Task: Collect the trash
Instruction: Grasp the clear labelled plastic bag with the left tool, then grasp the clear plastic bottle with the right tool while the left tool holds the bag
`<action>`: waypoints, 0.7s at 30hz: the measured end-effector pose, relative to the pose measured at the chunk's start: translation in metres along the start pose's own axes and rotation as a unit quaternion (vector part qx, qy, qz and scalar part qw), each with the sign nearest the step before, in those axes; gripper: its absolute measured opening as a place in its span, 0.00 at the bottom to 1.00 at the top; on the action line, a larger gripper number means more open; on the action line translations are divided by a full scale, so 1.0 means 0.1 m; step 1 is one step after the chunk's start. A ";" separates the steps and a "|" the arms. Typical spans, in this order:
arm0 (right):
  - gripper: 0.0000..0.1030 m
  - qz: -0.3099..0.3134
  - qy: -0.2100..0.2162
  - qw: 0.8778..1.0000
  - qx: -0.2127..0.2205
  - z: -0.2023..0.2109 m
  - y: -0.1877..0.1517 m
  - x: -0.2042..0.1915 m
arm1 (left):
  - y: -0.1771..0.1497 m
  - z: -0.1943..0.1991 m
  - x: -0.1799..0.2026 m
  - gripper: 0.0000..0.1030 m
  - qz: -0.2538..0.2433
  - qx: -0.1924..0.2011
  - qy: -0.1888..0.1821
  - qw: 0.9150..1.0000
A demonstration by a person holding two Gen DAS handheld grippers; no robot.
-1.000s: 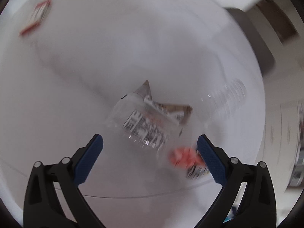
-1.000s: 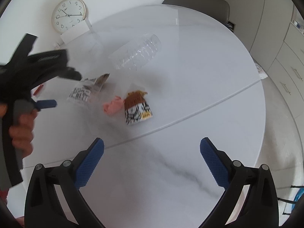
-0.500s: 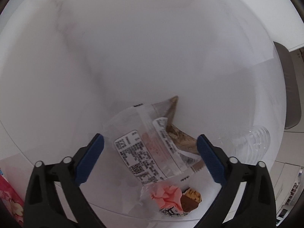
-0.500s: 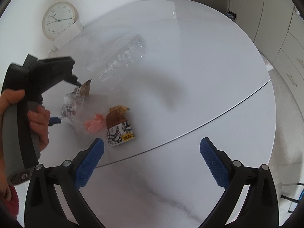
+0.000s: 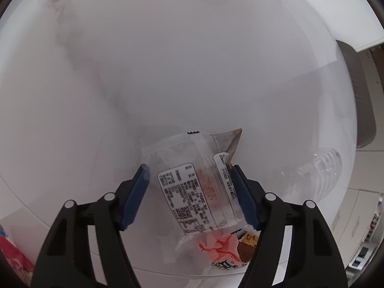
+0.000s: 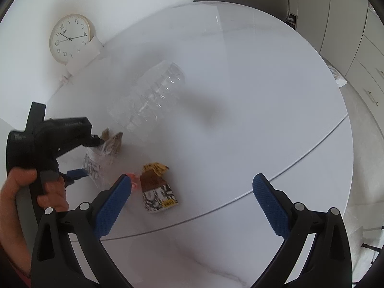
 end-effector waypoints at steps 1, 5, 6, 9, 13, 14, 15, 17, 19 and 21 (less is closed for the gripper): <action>0.97 -0.003 0.001 1.000 -0.001 0.00 0.03 -0.01 | -0.02 0.07 -0.03 0.61 -0.007 0.000 -0.004 1.000; 0.97 -0.033 0.024 0.999 -0.007 -0.01 0.24 -0.14 | -0.03 0.11 -0.01 0.58 -0.047 0.001 -0.017 0.999; 0.97 -0.048 0.030 0.998 -0.011 -0.05 0.34 -0.20 | -0.03 0.13 -0.03 0.58 -0.062 0.003 -0.019 0.998; 0.97 -0.089 0.046 0.995 -0.022 -0.17 0.55 -0.29 | 0.00 0.20 -0.09 0.58 -0.100 0.012 -0.022 0.995; 0.97 -0.175 0.060 0.982 -0.033 -0.46 0.83 -0.39 | 0.06 0.25 -0.08 0.58 -0.161 0.027 -0.022 0.986; 0.97 -0.192 0.051 0.980 -0.033 -0.55 0.90 -0.41 | 0.10 0.29 -0.12 0.58 -0.179 0.037 -0.015 0.983; 0.97 -0.198 0.045 0.979 -0.033 -0.60 0.92 -0.42 | 0.12 0.32 -0.15 0.58 -0.195 0.044 -0.010 0.980; 0.97 -0.219 0.021 0.975 -0.040 -0.77 0.98 -0.45 | 0.16 0.36 -0.20 0.58 -0.219 0.048 0.003 0.975; 0.97 -0.244 -0.002 0.969 -0.045 -0.90 1.02 -0.44 | 0.21 0.38 -0.32 0.58 -0.241 0.045 0.018 0.969; 0.97 -0.262 -0.025 0.964 -0.046 -1.00 1.04 -0.46 | 0.26 0.35 -0.44 0.58 -0.248 0.042 0.018 0.968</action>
Point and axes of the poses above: each gripper's, at about its wrist camera, not at the fingertips, and z roughly against the way its jaws point, x to its right, y to its top, the point moved 8 cm from there along -z, roughly the way its jaws point, and after that the axes turned 9 degrees about -x, right-handed, at the moved point
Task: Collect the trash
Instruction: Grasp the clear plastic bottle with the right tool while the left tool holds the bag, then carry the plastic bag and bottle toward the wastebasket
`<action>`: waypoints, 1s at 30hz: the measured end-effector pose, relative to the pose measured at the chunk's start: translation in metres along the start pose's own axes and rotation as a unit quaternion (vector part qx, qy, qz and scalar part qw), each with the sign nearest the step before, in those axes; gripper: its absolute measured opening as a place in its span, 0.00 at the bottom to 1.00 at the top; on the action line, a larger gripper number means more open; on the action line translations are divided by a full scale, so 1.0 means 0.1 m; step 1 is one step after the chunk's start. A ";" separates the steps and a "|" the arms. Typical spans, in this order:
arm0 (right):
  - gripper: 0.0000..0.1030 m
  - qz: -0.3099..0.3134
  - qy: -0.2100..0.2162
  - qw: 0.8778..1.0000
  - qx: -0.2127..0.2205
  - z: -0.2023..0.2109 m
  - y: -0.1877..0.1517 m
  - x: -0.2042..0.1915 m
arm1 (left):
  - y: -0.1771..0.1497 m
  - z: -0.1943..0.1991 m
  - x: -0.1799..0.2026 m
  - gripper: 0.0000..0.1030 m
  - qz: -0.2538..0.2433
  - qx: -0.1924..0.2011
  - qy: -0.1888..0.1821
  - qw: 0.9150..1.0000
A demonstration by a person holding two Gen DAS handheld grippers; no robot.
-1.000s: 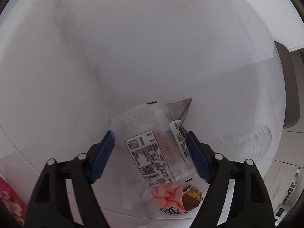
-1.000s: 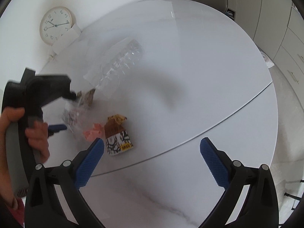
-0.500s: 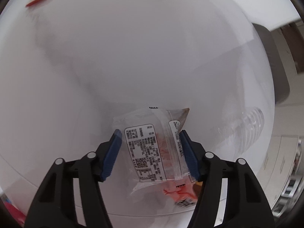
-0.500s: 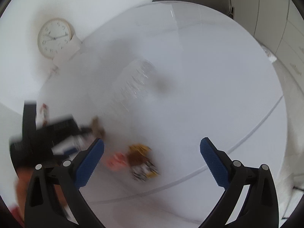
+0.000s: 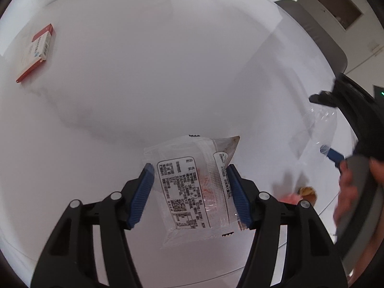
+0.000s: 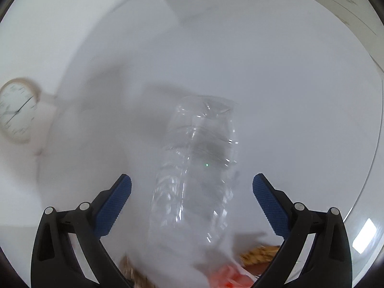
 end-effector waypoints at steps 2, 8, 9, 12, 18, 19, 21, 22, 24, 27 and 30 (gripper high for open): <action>0.97 0.005 -0.018 1.000 0.004 -0.05 0.01 -0.03 | 0.01 -0.01 -0.08 0.58 -0.001 -0.002 -0.004 1.000; 0.71 0.049 -0.049 0.997 0.016 -0.09 -0.01 -0.17 | 0.03 0.04 -0.20 0.58 -0.011 0.010 0.006 1.000; 0.71 0.052 -0.047 0.997 0.015 -0.09 -0.02 -0.18 | 0.03 0.06 -0.20 0.58 -0.013 0.014 0.004 1.000; 0.71 0.065 -0.044 0.997 0.019 -0.07 -0.08 -0.23 | 0.01 0.04 -0.17 0.58 -0.018 0.019 0.001 1.000; 0.70 0.115 -0.018 0.992 0.039 0.17 -0.31 -0.43 | 0.01 0.06 -0.16 0.58 -0.040 0.035 0.002 0.999; 0.70 0.124 -0.012 0.991 0.041 0.22 -0.38 -0.46 | -0.02 0.10 -0.12 0.58 -0.046 0.039 0.003 0.998; 0.70 0.142 0.006 0.989 0.043 0.37 -0.52 -0.47 | -0.09 0.17 -0.05 0.58 -0.056 0.043 0.004 0.997; 0.70 0.152 0.018 0.987 0.044 0.46 -0.61 -0.46 | -0.12 0.21 -0.03 0.58 -0.060 0.044 0.002 0.997; 0.70 0.173 0.036 0.983 0.050 0.67 -0.81 -0.36 | -0.21 0.32 0.03 0.58 -0.071 0.049 0.000 0.996; 0.70 0.182 0.061 0.980 0.051 0.97 -1.10 0.00 | -0.44 0.47 0.24 0.58 -0.098 0.055 -0.005 0.994; 0.69 0.177 0.077 0.980 0.054 1.26 -1.31 0.50 | -0.74 0.55 0.40 0.58 -0.124 0.046 -0.020 0.991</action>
Point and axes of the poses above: each gripper's, at about its wrist camera, not at the fingertips, and z roughly against the way its jaws point, x to its right, y to its top, the point moved 8 cm from there along -z, roughly the way its jaws point, and after that the axes turned 9 degrees about -x, right-handed, at the moved point
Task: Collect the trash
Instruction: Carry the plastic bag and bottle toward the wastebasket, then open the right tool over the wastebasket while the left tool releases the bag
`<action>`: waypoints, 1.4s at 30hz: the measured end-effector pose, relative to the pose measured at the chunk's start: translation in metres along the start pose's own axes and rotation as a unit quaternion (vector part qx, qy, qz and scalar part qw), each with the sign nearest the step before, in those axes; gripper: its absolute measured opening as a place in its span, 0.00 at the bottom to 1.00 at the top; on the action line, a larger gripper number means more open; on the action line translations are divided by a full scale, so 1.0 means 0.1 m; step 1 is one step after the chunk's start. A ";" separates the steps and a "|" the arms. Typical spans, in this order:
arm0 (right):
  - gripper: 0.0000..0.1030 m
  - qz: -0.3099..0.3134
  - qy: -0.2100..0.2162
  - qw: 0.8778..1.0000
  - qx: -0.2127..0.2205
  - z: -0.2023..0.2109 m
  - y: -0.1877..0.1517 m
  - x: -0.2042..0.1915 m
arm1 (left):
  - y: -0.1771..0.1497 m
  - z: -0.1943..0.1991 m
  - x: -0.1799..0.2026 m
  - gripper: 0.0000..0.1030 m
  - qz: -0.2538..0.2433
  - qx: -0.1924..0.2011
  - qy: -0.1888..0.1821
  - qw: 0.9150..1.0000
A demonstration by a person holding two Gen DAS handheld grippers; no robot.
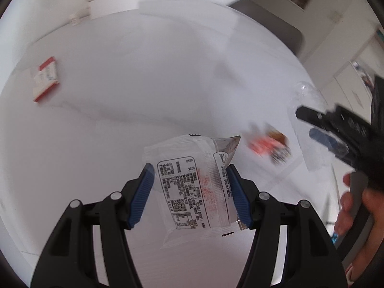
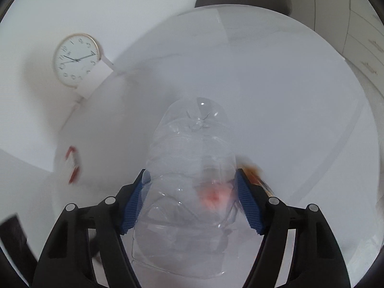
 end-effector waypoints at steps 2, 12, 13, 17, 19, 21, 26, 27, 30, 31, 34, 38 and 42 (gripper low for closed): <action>0.69 -0.011 -0.002 1.000 0.007 0.33 -0.31 0.38 | -0.20 0.00 0.33 0.58 -0.029 -0.010 -0.015 0.999; 0.69 -0.119 -0.041 0.992 0.019 1.20 -1.54 1.97 | -1.08 -0.20 1.94 0.58 -0.176 -0.075 -0.090 0.977; 0.69 -0.129 -0.052 0.990 0.021 1.25 -1.66 2.12 | -1.14 -0.21 2.06 0.58 -0.189 -0.077 -0.092 0.975; 0.69 -0.167 -0.074 0.983 0.019 1.29 -1.98 2.59 | -1.34 -0.25 2.45 0.58 -0.227 -0.088 -0.103 0.964; 0.69 -0.187 -0.074 0.979 0.012 1.23 -2.12 2.78 | -1.42 -0.28 2.60 0.58 -0.241 -0.095 -0.105 0.960; 0.69 -0.196 -0.074 0.978 0.007 1.15 -2.18 2.86 | -1.47 -0.30 2.68 0.58 -0.250 -0.100 -0.104 0.957; 0.69 -0.202 -0.080 0.975 -0.042 0.65 -2.44 3.23 | -1.60 -0.38 2.76 0.58 -0.270 -0.107 -0.093 0.952; 0.69 -0.205 -0.085 0.973 -0.059 0.49 -2.52 3.34 | -1.63 -0.39 2.77 0.58 -0.275 -0.109 -0.090 0.951; 0.69 -0.214 -0.090 0.967 -0.106 -0.07 -2.71 3.60 | -1.66 -0.40 2.84 0.58 -0.283 -0.111 -0.085 0.949; 0.69 -0.215 -0.095 0.965 -0.118 -0.20 -2.76 3.67 | -1.67 -0.42 2.86 0.58 -0.287 -0.113 -0.082 0.948; 0.69 -0.223 -0.098 0.957 -0.157 -0.70 -2.91 3.86 | -1.68 -0.45 2.89 0.58 -0.297 -0.116 -0.074 0.945; 0.70 -0.236 -0.093 0.950 -0.184 -1.13 -3.05 4.00 | -1.77 -0.55 2.99 0.58 -0.311 -0.121 -0.057 0.941; 0.80 -0.239 -0.094 0.945 -0.201 -1.30 -3.11 4.04 | -1.85 -0.63 3.06 0.58 -0.322 -0.128 -0.044 0.937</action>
Point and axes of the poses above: each gripper's, at about its wrist camera, not at the fingertips, and z roughly against the way its jaws point, x to its right, y to its top, the point moved 8 cm from there along -z, roughly the way its jaws point, and after that the axes turned 9 degrees about -x, right-handed, at the moved point
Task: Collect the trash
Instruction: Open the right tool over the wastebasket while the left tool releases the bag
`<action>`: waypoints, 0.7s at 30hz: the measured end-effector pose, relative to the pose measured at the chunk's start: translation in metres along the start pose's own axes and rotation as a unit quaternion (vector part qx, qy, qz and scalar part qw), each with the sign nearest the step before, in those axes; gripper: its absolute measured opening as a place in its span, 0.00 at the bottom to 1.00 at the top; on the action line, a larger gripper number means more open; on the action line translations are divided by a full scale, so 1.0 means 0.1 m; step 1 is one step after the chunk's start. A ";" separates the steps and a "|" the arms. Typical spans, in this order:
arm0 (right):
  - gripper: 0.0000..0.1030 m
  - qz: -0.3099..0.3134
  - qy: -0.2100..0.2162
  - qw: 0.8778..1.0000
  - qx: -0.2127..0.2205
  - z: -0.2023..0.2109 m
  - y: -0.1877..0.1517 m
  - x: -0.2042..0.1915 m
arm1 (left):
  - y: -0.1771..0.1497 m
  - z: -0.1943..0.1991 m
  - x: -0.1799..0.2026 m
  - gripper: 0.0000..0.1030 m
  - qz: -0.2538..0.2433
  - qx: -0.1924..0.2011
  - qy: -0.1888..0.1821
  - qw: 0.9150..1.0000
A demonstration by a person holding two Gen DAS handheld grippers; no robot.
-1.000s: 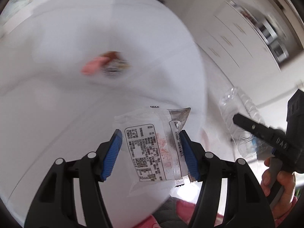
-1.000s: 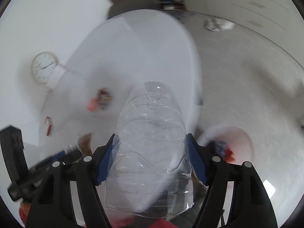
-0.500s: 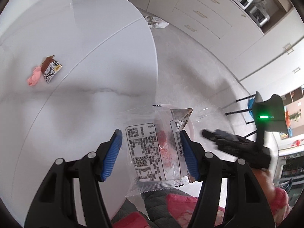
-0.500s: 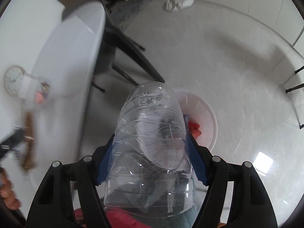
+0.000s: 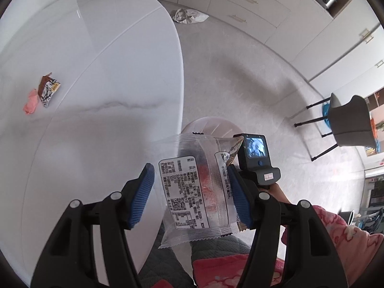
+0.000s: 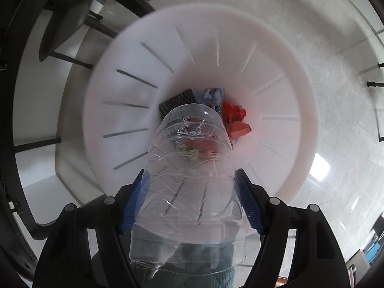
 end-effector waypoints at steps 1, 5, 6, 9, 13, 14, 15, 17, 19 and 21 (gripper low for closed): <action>0.87 -0.001 -0.004 1.000 0.001 0.01 -0.01 0.01 | 0.01 -0.03 0.04 0.58 -0.004 -0.004 0.001 1.000; 0.93 -0.008 0.001 1.000 0.012 0.19 -0.07 0.12 | 0.05 -0.15 0.20 0.58 -0.022 -0.015 0.004 1.000; 0.93 -0.013 0.007 1.000 0.018 0.27 -0.09 0.17 | 0.07 -0.20 0.24 0.58 -0.028 -0.019 0.004 0.999; 0.95 -0.023 0.017 0.999 0.047 0.57 -0.20 0.29 | 0.08 -0.29 0.36 0.58 -0.042 -0.027 0.002 0.999; 0.97 -0.025 0.014 0.995 0.096 1.02 -0.44 0.50 | 0.14 -0.54 0.55 0.58 -0.063 -0.045 -0.004 0.997; 0.97 -0.026 0.011 0.994 0.103 1.11 -0.49 0.56 | 0.16 -0.64 0.59 0.58 -0.070 -0.052 -0.002 0.996; 0.97 -0.027 0.008 0.994 0.109 1.18 -0.55 0.61 | 0.16 -0.73 0.62 0.58 -0.076 -0.058 0.000 0.995; 0.97 -0.033 -0.005 0.992 0.121 1.31 -0.65 0.75 | 0.14 -0.92 0.66 0.60 -0.085 -0.073 0.004 0.994; 0.97 -0.038 -0.021 0.992 0.122 1.37 -0.73 0.88 | 0.12 -1.11 0.68 0.67 -0.084 -0.091 0.000 0.992; 0.97 -0.038 -0.028 0.992 0.121 1.38 -0.79 0.98 | 0.12 -1.26 0.71 0.79 -0.075 -0.102 -0.005 0.992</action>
Point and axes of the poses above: each gripper's, at about its wrist camera, not at the fingertips, and z roughly against the way its jaws point, x to its right, y to its top, the point moved 8 cm from there along -z, roughly the way its jaws point, and after that the axes turned 9 degrees about -x, right-handed, at the moved point
